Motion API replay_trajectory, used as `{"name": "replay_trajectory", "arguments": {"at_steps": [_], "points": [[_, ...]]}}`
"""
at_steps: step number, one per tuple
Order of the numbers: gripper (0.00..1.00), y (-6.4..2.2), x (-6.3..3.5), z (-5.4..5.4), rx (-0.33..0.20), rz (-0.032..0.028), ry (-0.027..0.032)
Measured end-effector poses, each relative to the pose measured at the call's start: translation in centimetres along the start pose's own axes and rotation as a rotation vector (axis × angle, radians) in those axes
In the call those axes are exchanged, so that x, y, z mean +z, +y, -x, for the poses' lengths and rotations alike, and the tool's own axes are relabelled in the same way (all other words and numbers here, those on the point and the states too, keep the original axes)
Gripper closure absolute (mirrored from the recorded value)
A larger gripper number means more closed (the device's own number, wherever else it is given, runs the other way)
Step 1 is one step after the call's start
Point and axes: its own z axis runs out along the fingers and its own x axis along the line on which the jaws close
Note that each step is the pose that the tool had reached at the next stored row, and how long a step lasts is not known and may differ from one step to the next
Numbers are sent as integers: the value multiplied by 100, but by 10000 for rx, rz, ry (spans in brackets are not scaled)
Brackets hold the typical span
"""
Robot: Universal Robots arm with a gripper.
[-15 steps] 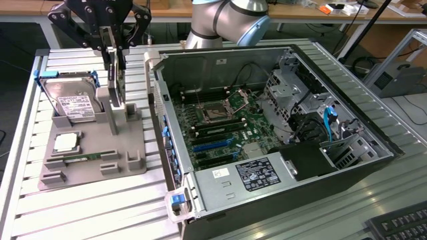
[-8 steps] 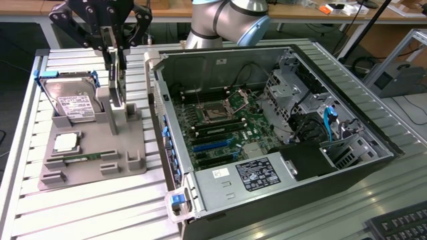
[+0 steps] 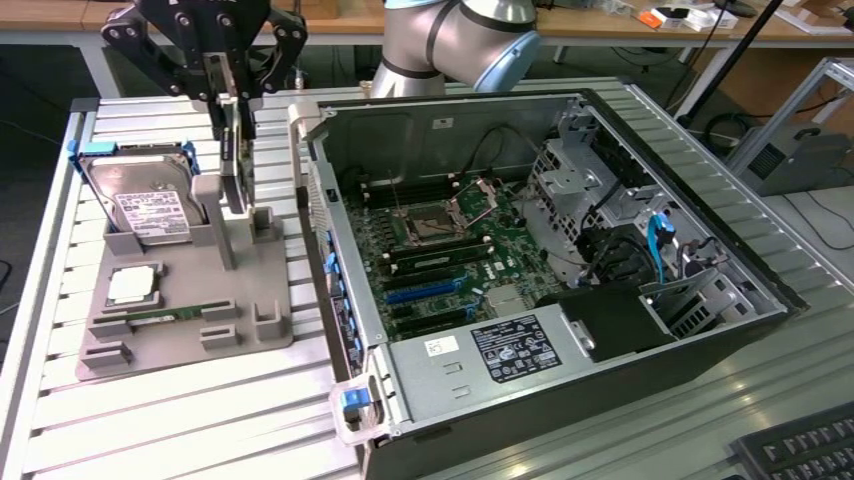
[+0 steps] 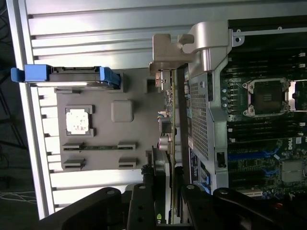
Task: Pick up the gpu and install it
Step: 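Pick up the gpu and move the gpu toward the slot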
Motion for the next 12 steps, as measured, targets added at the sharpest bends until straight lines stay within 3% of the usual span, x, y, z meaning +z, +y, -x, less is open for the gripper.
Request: {"name": "replay_trajectory", "arguments": {"at_steps": [12], "points": [[73, 2, 3, 25, 1, -7, -1]]}}
